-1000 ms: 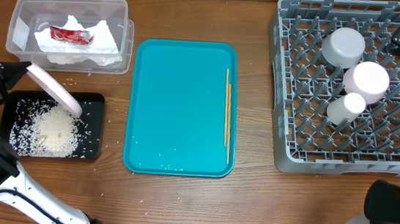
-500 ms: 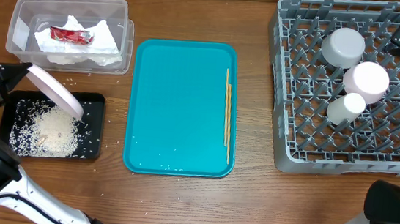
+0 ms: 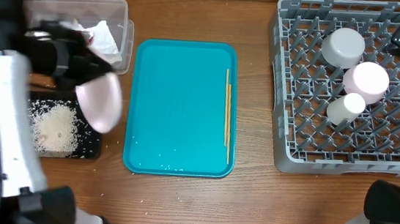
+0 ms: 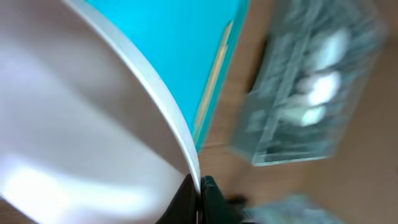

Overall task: Sort waste into correct bins and load items into the dishwasher
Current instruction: 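Tip the rice onto the black tray and return the plate to the teal tray, then raise the left arm aside and grasp the empty plate with the right gripper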

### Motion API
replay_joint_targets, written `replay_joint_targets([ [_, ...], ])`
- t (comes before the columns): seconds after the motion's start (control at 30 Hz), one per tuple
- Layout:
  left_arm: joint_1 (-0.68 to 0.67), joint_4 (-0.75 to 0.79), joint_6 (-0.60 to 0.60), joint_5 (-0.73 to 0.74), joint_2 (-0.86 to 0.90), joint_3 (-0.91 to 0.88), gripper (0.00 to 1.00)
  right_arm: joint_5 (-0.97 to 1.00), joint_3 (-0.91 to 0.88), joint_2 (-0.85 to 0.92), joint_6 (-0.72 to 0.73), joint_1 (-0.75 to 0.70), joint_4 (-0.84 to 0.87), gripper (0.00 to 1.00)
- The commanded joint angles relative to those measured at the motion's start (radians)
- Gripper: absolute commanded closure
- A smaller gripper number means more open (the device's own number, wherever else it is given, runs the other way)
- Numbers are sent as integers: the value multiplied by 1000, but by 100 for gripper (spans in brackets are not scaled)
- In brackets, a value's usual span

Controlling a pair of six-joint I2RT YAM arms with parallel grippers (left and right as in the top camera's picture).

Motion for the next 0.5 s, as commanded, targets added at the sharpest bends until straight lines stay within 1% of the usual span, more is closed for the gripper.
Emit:
replay_joint_targets([
  [0.0, -291, 53, -178, -385, 36, 0, 96, 7, 8, -1, 0, -2, 3, 0],
  [0.07, -413, 92, -223, -453, 64, 0, 96, 7, 8, -1, 0, -2, 3, 0],
  [0.13, -535, 128, -277, -556, 112, 0, 96, 7, 8, -1, 0, -2, 3, 0],
  [0.17, -587, 140, -310, -612, 142, 0, 96, 7, 8, -1, 0, -2, 3, 0],
  [0.23, -658, 150, -360, -679, 199, 0, 96, 7, 8, -1, 0, -2, 3, 0],
  [0.33, -731, 163, -380, -727, 298, 0, 96, 7, 8, -1, 0, -2, 3, 0],
  [0.47, -764, 176, -377, -723, 425, 0, 96, 7, 8, -1, 0, -2, 3, 0],
])
